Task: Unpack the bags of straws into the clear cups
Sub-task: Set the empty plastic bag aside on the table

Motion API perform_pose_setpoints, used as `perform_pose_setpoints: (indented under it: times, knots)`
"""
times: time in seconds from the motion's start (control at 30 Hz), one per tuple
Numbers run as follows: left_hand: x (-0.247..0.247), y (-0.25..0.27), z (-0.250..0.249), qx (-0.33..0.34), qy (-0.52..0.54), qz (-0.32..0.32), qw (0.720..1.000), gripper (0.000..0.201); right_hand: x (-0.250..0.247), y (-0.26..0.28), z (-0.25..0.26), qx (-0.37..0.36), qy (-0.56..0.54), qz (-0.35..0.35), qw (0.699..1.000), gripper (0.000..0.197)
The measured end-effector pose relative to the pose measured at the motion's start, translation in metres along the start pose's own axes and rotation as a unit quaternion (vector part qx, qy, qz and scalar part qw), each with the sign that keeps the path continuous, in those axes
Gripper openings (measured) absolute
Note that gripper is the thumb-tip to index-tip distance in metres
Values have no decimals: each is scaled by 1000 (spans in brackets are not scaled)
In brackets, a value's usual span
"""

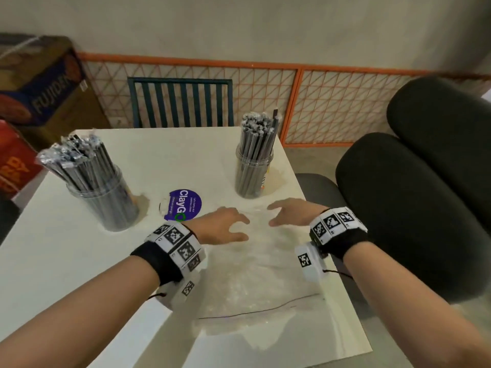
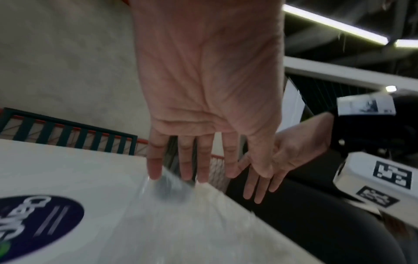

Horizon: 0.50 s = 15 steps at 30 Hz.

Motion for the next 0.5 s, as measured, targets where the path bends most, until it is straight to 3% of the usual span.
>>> perform_pose_setpoints:
  times: [0.1, 0.2, 0.3, 0.37, 0.5]
  knots:
    - [-47, -2, 5, 16, 41, -79, 996, 50, -51, -5, 10, 4, -77, -113, 991, 58]
    - [-83, -14, 12, 0, 101, -145, 984, 57, -77, -18, 17, 17, -83, -174, 981, 76]
    - [-101, -36, 16, -37, 186, -172, 967, 78, -88, -27, 25, 12, -130, -211, 969, 87]
    - [-107, -53, 17, -53, 229, -167, 958, 95, -89, -33, 29, -4, -175, -250, 952, 83]
    - [-115, -87, 12, -29, 335, -208, 919, 117, -86, -52, 36, -22, -238, -308, 921, 90]
Point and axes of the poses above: each hand's wrist, its own y-axis away from the middle knuckle, its own x-axis out of the palm, z = x × y, the point moved 2 cm from there along -y, towards the middle knuckle, and after that the axes turned 5 degrees about y, right-handed, at the moved point
